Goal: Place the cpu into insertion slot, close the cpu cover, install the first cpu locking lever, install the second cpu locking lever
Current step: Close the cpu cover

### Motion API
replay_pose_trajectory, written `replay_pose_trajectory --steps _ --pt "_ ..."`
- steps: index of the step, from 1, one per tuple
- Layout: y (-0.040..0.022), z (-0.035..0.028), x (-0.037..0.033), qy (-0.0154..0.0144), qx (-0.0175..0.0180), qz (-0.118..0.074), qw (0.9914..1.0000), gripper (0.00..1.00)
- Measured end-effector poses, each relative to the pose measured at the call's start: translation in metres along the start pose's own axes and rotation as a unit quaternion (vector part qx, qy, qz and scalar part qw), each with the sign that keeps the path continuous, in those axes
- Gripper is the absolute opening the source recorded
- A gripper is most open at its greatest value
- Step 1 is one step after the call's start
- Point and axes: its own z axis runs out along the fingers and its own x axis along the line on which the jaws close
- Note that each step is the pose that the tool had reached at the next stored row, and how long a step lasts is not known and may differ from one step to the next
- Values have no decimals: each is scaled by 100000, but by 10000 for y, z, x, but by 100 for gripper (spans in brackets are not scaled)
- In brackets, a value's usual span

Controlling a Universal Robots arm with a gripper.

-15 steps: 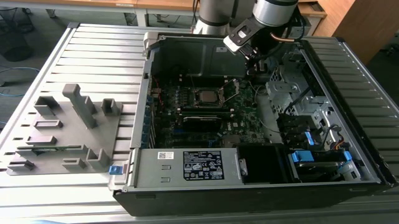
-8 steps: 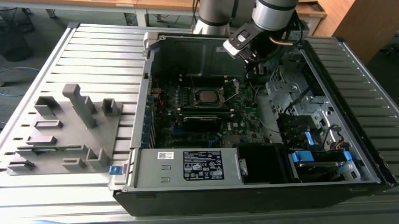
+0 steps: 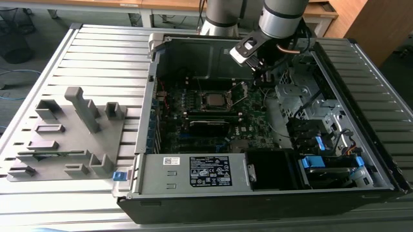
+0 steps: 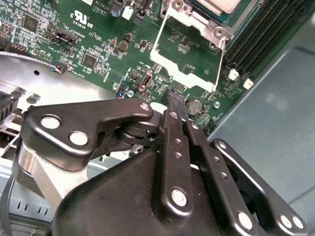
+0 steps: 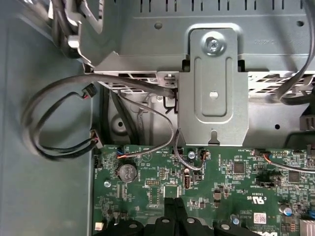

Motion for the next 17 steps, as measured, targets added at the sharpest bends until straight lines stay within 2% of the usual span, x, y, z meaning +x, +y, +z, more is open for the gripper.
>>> replay_pose_trajectory --steps 5,17 --pt "-2 78 -3 -125 0 -1 100000 11" --pt "-17 116 -5 -186 -6 9 100000 11"
